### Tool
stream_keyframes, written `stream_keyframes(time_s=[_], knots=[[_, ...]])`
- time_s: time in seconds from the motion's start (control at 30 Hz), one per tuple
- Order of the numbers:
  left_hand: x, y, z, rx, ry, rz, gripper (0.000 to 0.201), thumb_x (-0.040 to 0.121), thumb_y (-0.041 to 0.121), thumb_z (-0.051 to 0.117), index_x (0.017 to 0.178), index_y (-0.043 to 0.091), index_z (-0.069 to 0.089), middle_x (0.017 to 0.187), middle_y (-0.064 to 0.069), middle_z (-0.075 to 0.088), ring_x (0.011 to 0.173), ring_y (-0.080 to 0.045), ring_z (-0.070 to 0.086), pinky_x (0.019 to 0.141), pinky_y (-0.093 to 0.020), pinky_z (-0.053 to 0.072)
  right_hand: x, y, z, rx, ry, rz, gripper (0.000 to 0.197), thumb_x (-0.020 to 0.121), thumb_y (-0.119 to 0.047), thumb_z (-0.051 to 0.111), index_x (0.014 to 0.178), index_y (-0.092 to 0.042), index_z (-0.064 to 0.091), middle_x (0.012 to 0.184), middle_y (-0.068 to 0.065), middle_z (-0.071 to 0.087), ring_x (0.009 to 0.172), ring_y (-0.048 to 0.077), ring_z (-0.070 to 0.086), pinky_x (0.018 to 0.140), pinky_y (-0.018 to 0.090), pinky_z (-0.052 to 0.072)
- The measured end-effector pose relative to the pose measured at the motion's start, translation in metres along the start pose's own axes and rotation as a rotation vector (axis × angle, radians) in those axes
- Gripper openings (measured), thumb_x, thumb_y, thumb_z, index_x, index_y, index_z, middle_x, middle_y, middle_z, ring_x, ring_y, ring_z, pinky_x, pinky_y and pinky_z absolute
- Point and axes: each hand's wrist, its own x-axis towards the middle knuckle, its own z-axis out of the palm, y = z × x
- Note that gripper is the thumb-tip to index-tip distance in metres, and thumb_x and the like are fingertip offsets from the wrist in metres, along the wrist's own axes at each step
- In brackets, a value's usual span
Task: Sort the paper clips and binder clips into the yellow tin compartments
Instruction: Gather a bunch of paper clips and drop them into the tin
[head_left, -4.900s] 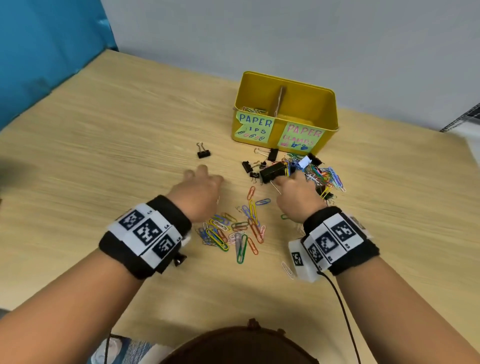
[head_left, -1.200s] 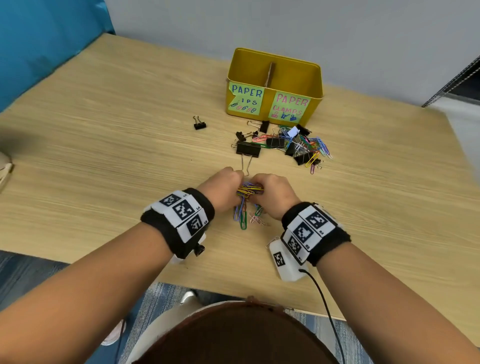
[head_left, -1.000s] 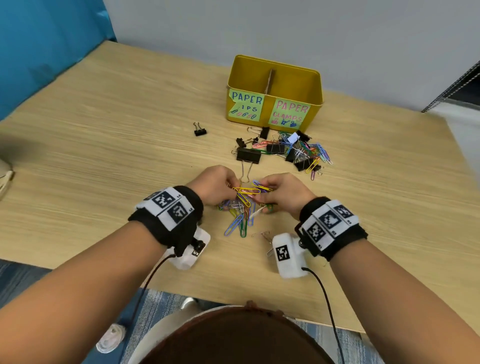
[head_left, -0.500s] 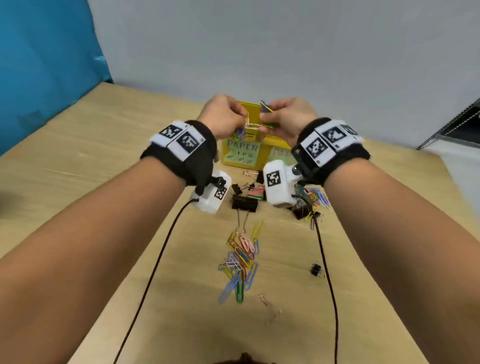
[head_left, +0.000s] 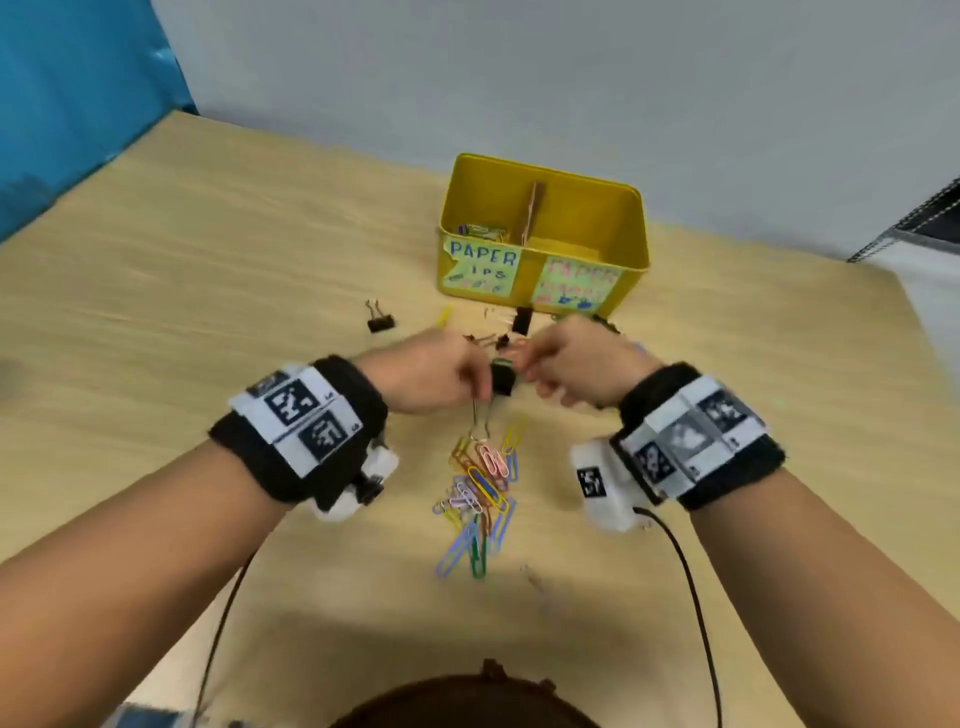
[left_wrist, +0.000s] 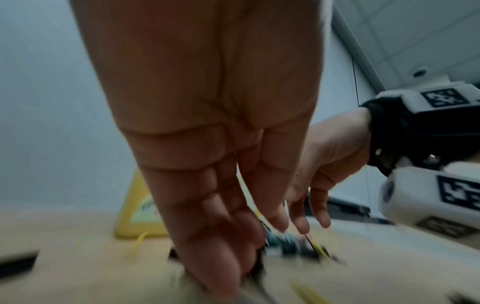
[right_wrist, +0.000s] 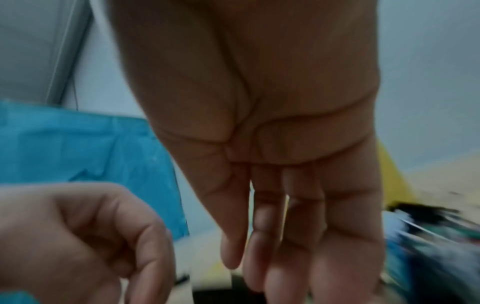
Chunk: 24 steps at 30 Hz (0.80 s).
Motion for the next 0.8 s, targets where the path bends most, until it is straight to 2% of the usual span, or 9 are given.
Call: stream_keyframes(time_s=[0.1, 0.17, 0.27, 0.4, 0.5, 0.57, 0.63, 0.73, 0.8], knots=[[-0.016, -0.008, 0.046, 0.197, -0.077, -0.023, 0.034, 0.083, 0.001, 0.048, 0.115, 0.009, 0.059, 0.115, -0.011, 0.056, 0.106, -0.025, 0.057, 0.093, -0.025, 0.045, -0.015, 0.022, 0.041, -0.359, -0.02, -0.024, 0.039, 0.091, -0.002, 0.04, 0.119, -0.014, 0.063, 0.124, 0.011, 0.06, 0.115, 0.026, 0.055, 0.096, 0.029, 0.043], [-0.026, -0.007, 0.063, 0.281, -0.029, -0.009, 0.039, 0.082, 0.002, 0.049, 0.12, 0.008, 0.054, 0.118, -0.013, 0.051, 0.109, -0.029, 0.053, 0.097, -0.036, 0.045, -0.026, 0.027, 0.06, -0.385, -0.015, -0.079, 0.047, 0.09, 0.001, 0.036, 0.127, -0.016, 0.058, 0.13, 0.014, 0.053, 0.123, 0.029, 0.05, 0.107, 0.032, 0.038], [-0.044, -0.005, 0.073, 0.268, -0.045, 0.004, 0.033, 0.087, 0.005, 0.049, 0.119, 0.007, 0.055, 0.118, -0.014, 0.052, 0.11, -0.029, 0.054, 0.097, -0.035, 0.044, -0.049, 0.028, 0.071, -0.412, -0.081, -0.172, 0.048, 0.087, 0.002, 0.039, 0.123, -0.02, 0.062, 0.123, 0.012, 0.056, 0.118, 0.028, 0.052, 0.104, 0.035, 0.04], [-0.065, -0.012, 0.07, 0.217, -0.017, -0.073, 0.037, 0.088, 0.016, 0.056, 0.124, 0.012, 0.052, 0.122, -0.011, 0.05, 0.112, -0.028, 0.053, 0.094, -0.031, 0.043, -0.082, 0.04, 0.064, -0.359, -0.03, -0.094, 0.037, 0.088, -0.01, 0.051, 0.125, -0.015, 0.056, 0.124, 0.009, 0.056, 0.117, 0.025, 0.053, 0.095, 0.026, 0.039], [-0.079, -0.014, 0.076, 0.192, -0.03, -0.133, 0.073, 0.072, 0.04, 0.074, 0.134, 0.018, 0.041, 0.128, -0.009, 0.043, 0.12, -0.026, 0.045, 0.103, -0.035, 0.041, -0.107, 0.047, 0.077, -0.384, -0.115, 0.026, 0.064, 0.075, -0.037, 0.072, 0.128, -0.013, 0.046, 0.121, 0.009, 0.053, 0.112, 0.026, 0.052, 0.092, 0.029, 0.042], [-0.082, -0.008, 0.086, 0.208, -0.054, -0.145, 0.093, 0.061, 0.046, 0.08, 0.138, 0.019, 0.035, 0.13, -0.008, 0.039, 0.124, -0.025, 0.039, 0.107, -0.04, 0.039, -0.111, 0.046, 0.096, -0.387, -0.119, 0.034, 0.077, 0.068, -0.034, 0.078, 0.131, -0.01, 0.041, 0.126, 0.011, 0.049, 0.115, 0.026, 0.051, 0.096, 0.029, 0.042], [-0.078, -0.001, 0.098, 0.235, -0.041, -0.124, 0.094, 0.057, 0.041, 0.083, 0.135, 0.016, 0.037, 0.127, -0.009, 0.039, 0.122, -0.025, 0.041, 0.106, -0.039, 0.04, -0.107, 0.04, 0.111, -0.347, -0.048, -0.013, 0.074, 0.069, -0.023, 0.078, 0.13, -0.006, 0.04, 0.128, 0.013, 0.048, 0.116, 0.027, 0.05, 0.095, 0.027, 0.041], [-0.077, 0.003, 0.105, 0.187, 0.02, -0.108, 0.082, 0.06, 0.022, 0.085, 0.129, 0.012, 0.042, 0.124, -0.01, 0.044, 0.116, -0.026, 0.049, 0.1, -0.035, 0.044, -0.096, 0.034, 0.115, -0.234, 0.031, -0.023, 0.064, 0.071, -0.019, 0.076, 0.126, -0.006, 0.045, 0.118, 0.012, 0.051, 0.105, 0.025, 0.051, 0.081, 0.023, 0.038], [-0.081, 0.001, 0.103, 0.128, 0.05, -0.144, 0.084, 0.061, 0.017, 0.084, 0.131, 0.013, 0.038, 0.125, -0.009, 0.042, 0.115, -0.025, 0.049, 0.097, -0.033, 0.045, -0.094, 0.038, 0.112, -0.17, 0.076, 0.004, 0.075, 0.066, -0.024, 0.08, 0.129, -0.009, 0.041, 0.119, 0.009, 0.045, 0.105, 0.022, 0.047, 0.086, 0.025, 0.041]])
